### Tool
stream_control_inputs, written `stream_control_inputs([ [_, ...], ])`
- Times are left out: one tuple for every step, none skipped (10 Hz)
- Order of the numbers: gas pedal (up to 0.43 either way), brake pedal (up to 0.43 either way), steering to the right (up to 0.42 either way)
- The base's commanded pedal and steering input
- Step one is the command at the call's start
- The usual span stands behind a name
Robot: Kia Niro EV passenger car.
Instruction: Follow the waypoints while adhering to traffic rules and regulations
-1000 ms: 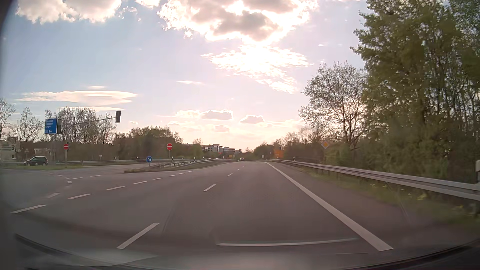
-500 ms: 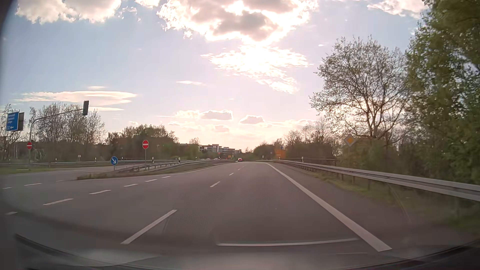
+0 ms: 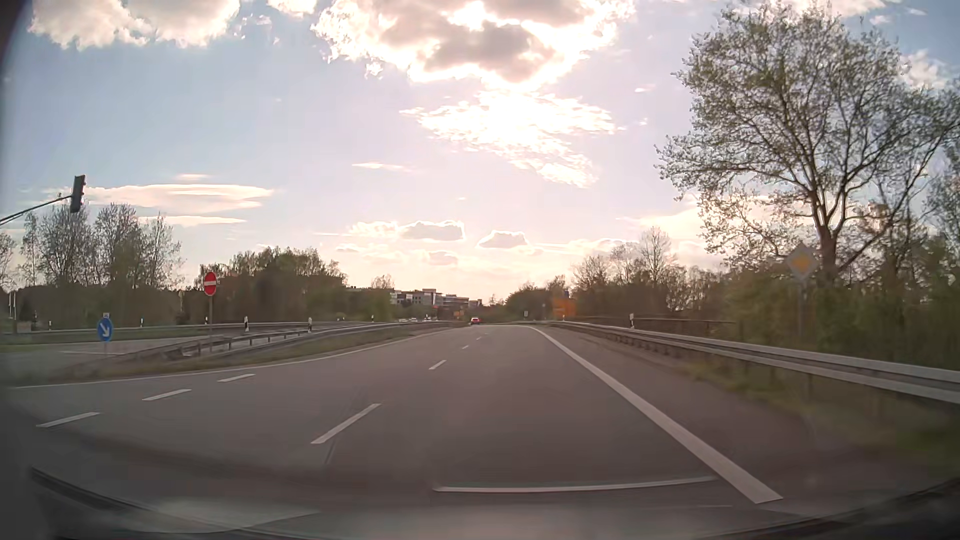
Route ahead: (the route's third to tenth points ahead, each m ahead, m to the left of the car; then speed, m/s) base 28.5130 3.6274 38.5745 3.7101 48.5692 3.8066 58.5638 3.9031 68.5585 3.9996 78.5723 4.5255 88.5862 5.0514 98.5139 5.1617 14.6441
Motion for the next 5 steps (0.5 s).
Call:
stream_control_inputs([
  [0.000,0.000,0.000],
  [0.000,0.000,0.000],
  [0.000,0.000,0.000],
  [0.000,0.000,0.000],
  [0.000,0.000,0.000],
])
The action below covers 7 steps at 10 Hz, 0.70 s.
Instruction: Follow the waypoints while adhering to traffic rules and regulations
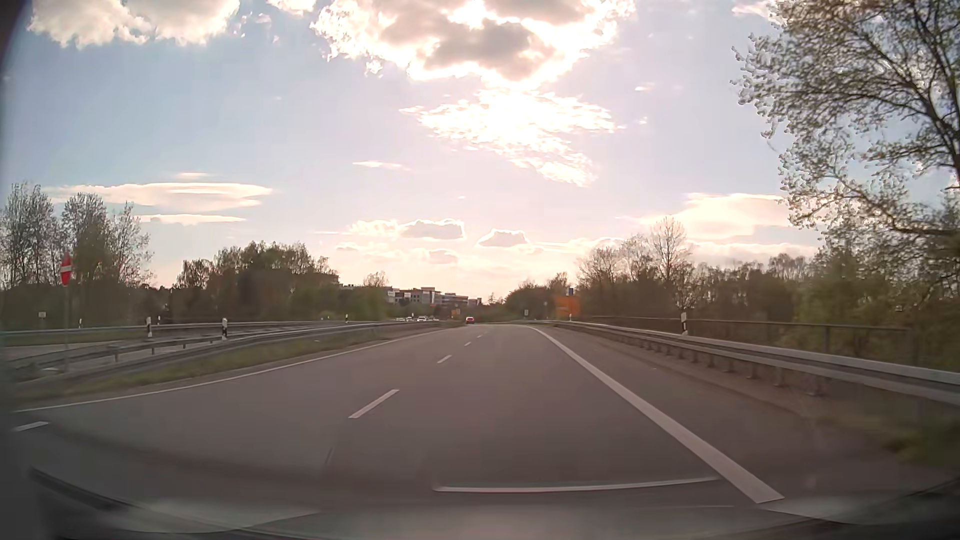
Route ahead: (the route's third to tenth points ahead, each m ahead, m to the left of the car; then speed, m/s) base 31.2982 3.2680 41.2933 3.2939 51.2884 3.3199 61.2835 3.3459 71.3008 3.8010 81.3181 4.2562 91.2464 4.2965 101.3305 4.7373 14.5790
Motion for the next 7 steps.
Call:
stream_control_inputs([
  [0.000,0.000,0.000],
  [0.000,0.000,0.000],
  [0.000,0.000,0.000],
  [0.000,0.000,0.000],
  [0.000,0.000,0.000],
  [0.000,0.000,0.000],
  [0.000,0.000,0.000],
])
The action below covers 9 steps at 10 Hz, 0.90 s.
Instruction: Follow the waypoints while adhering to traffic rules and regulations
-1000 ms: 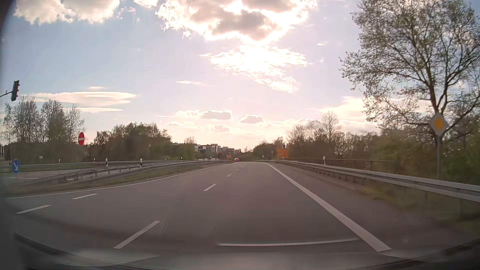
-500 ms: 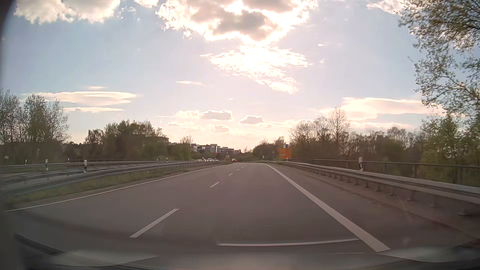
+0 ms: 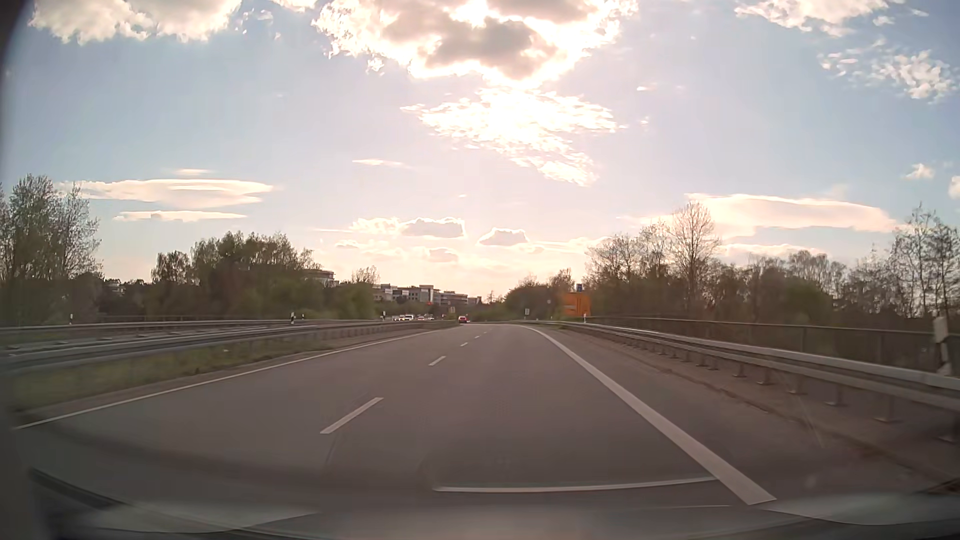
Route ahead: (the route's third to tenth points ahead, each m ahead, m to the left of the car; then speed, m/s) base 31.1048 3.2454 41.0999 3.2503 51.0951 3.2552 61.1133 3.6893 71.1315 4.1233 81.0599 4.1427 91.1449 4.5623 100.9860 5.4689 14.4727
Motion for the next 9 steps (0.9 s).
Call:
stream_control_inputs([
  [0.000,0.000,0.000],
  [0.000,0.000,0.000],
  [0.000,0.000,-0.001],
  [0.000,0.000,-0.002],
  [0.000,0.000,-0.002],
  [0.000,0.000,-0.003],
  [0.000,0.000,-0.005],
  [0.000,0.000,-0.005],
  [0.000,0.000,-0.005],
])
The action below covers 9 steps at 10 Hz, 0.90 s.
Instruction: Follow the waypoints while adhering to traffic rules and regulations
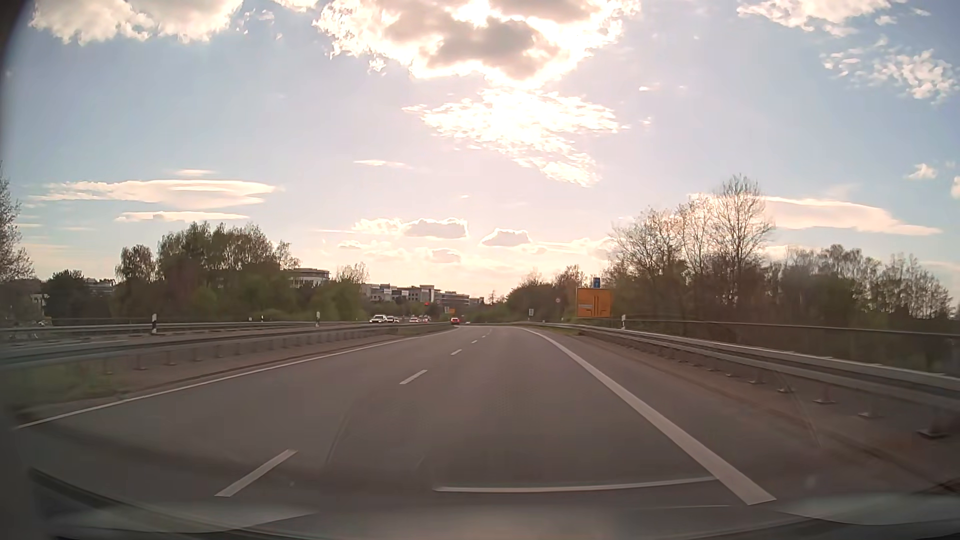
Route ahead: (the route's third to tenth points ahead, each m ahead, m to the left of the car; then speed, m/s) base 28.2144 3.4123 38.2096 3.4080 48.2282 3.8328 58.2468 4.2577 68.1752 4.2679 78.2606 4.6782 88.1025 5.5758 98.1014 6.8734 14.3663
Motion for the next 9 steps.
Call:
stream_control_inputs([
  [0.000,0.000,-0.004],
  [0.000,0.000,-0.003],
  [0.000,0.000,-0.001],
  [0.000,0.000,-0.001],
  [0.000,0.000,-0.001],
  [0.000,0.000,-0.001],
  [0.000,0.000,-0.001],
  [0.000,0.000,-0.001],
  [0.000,0.000,-0.001],
])
